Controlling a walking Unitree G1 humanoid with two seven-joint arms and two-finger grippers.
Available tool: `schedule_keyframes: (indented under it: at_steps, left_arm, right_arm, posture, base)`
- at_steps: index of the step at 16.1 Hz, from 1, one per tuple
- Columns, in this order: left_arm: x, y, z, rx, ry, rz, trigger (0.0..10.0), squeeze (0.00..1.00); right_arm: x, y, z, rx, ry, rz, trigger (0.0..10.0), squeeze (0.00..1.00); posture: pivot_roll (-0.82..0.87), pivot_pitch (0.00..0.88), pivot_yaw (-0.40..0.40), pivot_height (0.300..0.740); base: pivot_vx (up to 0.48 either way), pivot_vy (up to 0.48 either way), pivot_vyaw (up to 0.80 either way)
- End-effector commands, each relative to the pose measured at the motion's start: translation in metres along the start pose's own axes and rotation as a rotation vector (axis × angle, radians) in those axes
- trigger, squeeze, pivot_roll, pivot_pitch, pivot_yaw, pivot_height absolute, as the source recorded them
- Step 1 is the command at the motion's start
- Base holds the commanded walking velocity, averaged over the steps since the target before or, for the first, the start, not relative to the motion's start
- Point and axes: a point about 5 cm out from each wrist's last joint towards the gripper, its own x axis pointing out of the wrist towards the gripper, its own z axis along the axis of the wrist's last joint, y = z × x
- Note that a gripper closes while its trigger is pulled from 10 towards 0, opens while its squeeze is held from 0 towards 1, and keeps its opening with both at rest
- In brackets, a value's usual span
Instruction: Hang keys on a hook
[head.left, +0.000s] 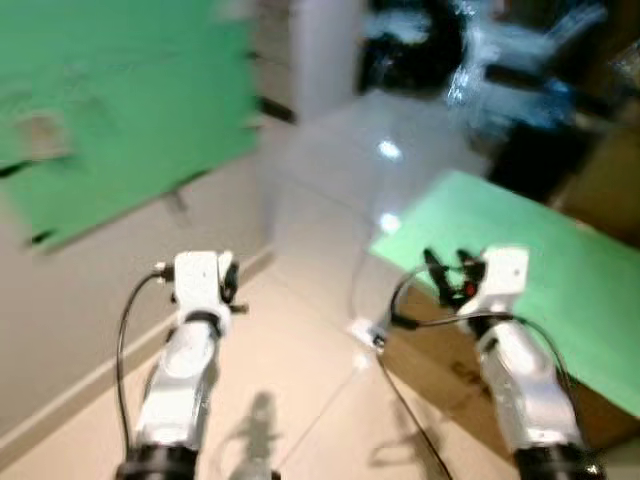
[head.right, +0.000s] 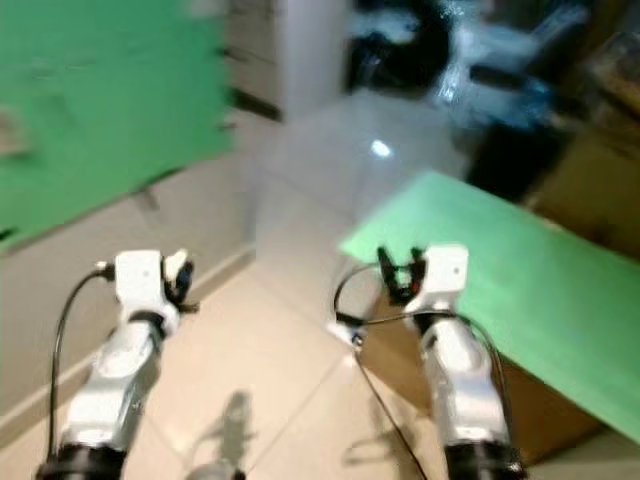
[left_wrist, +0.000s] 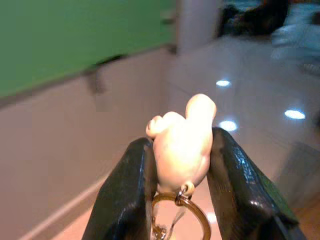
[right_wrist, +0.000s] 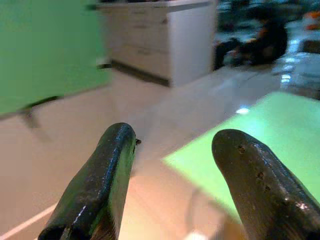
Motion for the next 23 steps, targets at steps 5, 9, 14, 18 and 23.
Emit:
schedule_keyframes:
  at_steps: [5,9,14,18,23]
  left_arm:
    - [-0.006,0.004,0.002,0.085,-0.062,0.014,10.0,0.00]
    - [-0.003,-0.009,0.008,0.102,-0.073,0.021,10.0,0.00]
    - [-0.006,-0.009,0.007,0.103,-0.066,0.054,10.0,0.00]
    - [-0.002,-0.006,0.005,0.135,-0.036,0.085,10.0,0.00]
    - [0.010,0.009,0.020,0.169,-0.093,0.122,10.0,0.00]
  right_arm:
    - [0.002,0.003,0.000,0.005,-0.004,0.057,10.0,0.04]
    - [0.010,0.008,0.002,0.001,-0.002,0.098,10.0,0.09]
    - [0.011,0.010,0.001,-0.008,0.006,0.141,10.0,0.11]
    - [0.011,0.016,-0.005,-0.006,0.028,0.175,10.0,0.13]
    - [0.011,0.017,-0.010,0.002,0.041,0.148,10.0,0.08]
  posture:
    - [0.02,0.000,-0.023,0.740]
    - [0.03,0.000,-0.024,0.740]
    - [0.04,0.000,-0.029,0.740]
    - [0.05,0.000,-0.037,0.740]
    - [0.05,0.000,-0.034,0.740]
  base:
    - [0.000,0.000,0.45]
    - [0.000,-0.480,0.43]
    - [0.000,-0.480,0.00]
    - [0.000,0.000,0.00]
    - [0.000,0.000,0.00]
